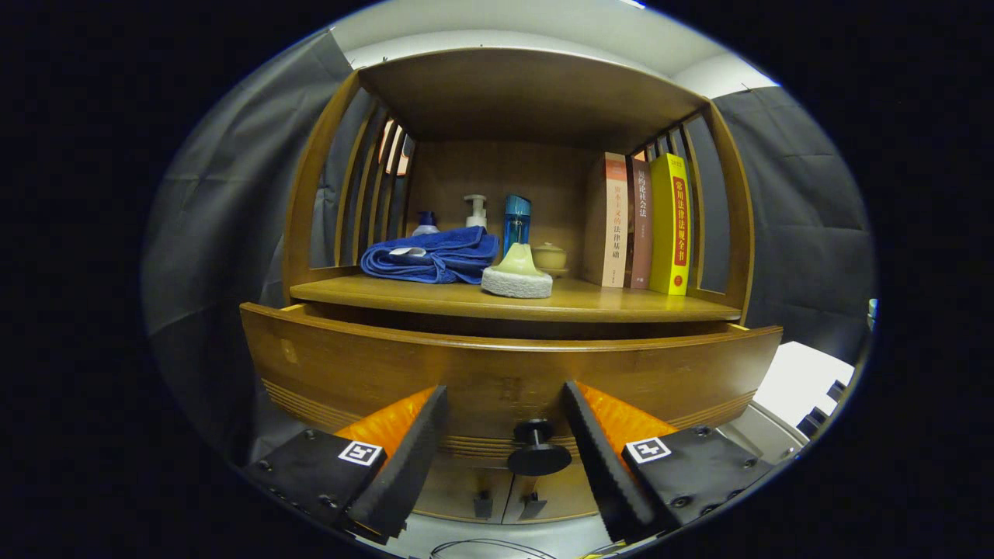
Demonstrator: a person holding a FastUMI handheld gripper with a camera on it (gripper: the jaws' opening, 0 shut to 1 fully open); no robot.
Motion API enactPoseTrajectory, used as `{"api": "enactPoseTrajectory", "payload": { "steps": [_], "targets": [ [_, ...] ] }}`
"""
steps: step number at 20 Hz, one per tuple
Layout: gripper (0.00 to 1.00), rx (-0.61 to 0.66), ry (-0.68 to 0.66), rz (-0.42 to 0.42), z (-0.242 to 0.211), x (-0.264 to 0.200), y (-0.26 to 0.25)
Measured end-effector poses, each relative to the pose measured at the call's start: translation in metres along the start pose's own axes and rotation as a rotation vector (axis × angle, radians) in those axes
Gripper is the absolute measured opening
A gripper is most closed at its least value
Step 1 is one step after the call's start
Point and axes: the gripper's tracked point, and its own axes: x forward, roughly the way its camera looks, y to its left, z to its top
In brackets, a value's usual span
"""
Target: Pull open the drawer, take out the items inside it, and place them on the countertop above the cabinet.
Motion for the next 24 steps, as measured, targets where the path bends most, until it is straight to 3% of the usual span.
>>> {"api": "enactPoseTrajectory", "payload": {
  "steps": [11, 24],
  "targets": [
    [0.98, -0.011, 0.019, -0.001, -0.004, 0.037, 0.000],
    [0.99, -0.010, 0.025, 0.003, -0.009, 0.047, 0.003]
  ]
}}
